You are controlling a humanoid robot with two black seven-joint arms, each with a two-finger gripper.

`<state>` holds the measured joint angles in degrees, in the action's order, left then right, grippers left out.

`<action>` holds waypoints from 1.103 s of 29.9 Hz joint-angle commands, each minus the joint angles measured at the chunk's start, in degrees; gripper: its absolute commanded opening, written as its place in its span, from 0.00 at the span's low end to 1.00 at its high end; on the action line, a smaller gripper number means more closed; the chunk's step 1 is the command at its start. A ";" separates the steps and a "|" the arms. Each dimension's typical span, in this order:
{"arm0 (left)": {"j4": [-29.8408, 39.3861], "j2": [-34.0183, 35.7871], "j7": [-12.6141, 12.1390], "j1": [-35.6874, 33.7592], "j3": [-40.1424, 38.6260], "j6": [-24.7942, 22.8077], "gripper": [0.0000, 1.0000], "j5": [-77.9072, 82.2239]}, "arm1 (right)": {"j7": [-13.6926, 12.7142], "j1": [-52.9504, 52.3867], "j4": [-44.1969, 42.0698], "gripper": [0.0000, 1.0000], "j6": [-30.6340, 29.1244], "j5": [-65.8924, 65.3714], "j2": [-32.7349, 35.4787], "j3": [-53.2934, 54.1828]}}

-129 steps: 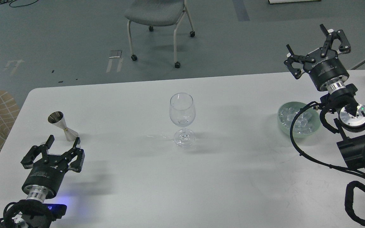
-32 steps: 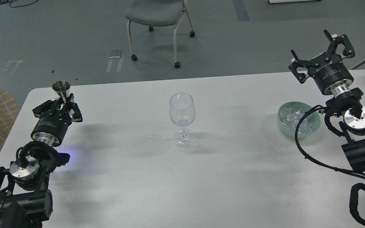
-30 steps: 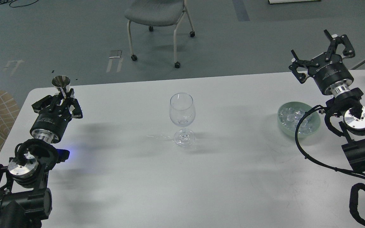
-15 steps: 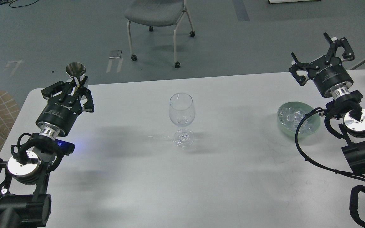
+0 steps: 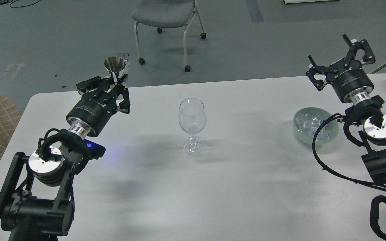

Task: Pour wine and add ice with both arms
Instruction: 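Lift the jigger with the left gripper and carry it toward the wine glass, then tilt the jigger over the wine glass with the left gripper to pour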

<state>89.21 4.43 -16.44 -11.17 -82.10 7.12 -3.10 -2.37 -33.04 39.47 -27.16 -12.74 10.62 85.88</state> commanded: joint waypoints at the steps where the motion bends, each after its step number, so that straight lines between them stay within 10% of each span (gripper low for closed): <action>1: -0.09 -0.39 0.01 -0.26 2.55 -0.18 0.00 1.69 | 0.08 -0.01 0.08 1.00 0.00 -0.01 -0.07 -0.01; 33: 2.02 0.31 -3.59 -3.34 12.22 -0.62 0.00 14.09 | -0.01 0.08 0.00 1.00 -0.09 -0.01 -0.16 -0.10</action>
<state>90.32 4.64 -18.41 -14.26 -69.95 6.37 10.79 -2.37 -32.98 39.46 -27.24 -12.74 10.72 85.82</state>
